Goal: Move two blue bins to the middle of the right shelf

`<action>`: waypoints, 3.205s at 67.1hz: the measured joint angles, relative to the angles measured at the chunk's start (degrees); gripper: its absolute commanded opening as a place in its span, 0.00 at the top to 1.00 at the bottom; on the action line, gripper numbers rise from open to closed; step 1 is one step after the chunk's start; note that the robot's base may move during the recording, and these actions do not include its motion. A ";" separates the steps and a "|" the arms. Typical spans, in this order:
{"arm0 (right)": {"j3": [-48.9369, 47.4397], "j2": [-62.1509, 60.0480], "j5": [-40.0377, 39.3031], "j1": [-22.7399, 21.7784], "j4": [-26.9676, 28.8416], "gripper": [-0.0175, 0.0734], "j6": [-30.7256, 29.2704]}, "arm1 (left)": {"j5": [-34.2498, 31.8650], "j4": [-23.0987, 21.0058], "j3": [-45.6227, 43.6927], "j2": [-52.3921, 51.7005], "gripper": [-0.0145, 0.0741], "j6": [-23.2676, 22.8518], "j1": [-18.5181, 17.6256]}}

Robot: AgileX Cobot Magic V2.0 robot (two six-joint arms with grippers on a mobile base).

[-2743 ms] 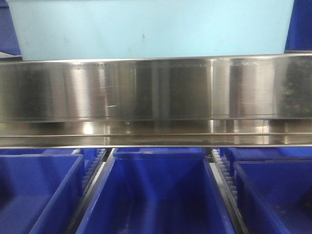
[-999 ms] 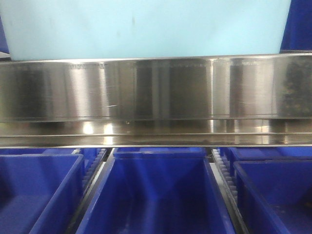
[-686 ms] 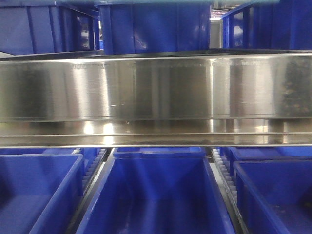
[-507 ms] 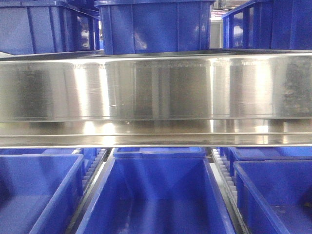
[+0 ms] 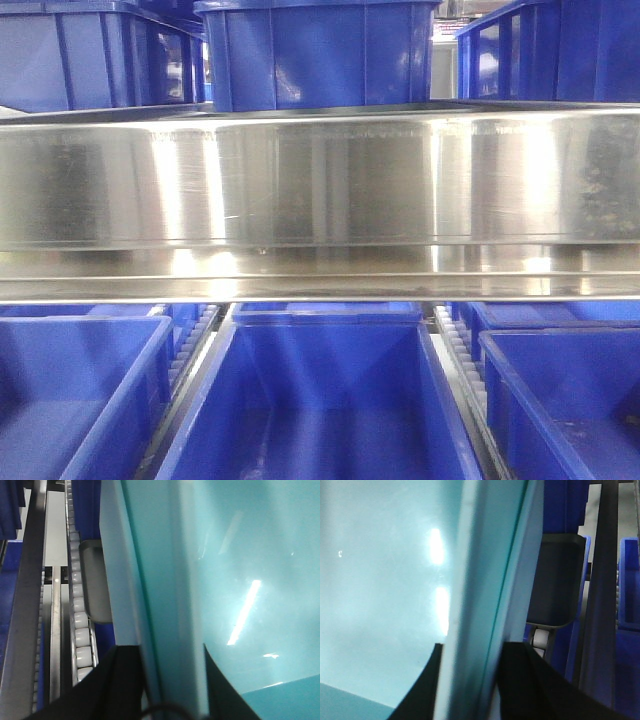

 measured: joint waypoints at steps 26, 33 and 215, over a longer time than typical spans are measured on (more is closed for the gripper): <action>0.00 0.00 0.00 0.00 0.00 0.98 0.00 | 0.00 0.00 0.00 0.00 0.96 0.00 0.00; 0.00 0.00 0.00 0.00 0.00 0.98 0.00 | 0.00 0.00 0.00 0.00 0.96 0.00 0.00; 0.00 0.22 -0.10 0.03 0.11 0.98 0.00 | 0.00 0.00 0.00 0.00 0.96 -0.10 0.00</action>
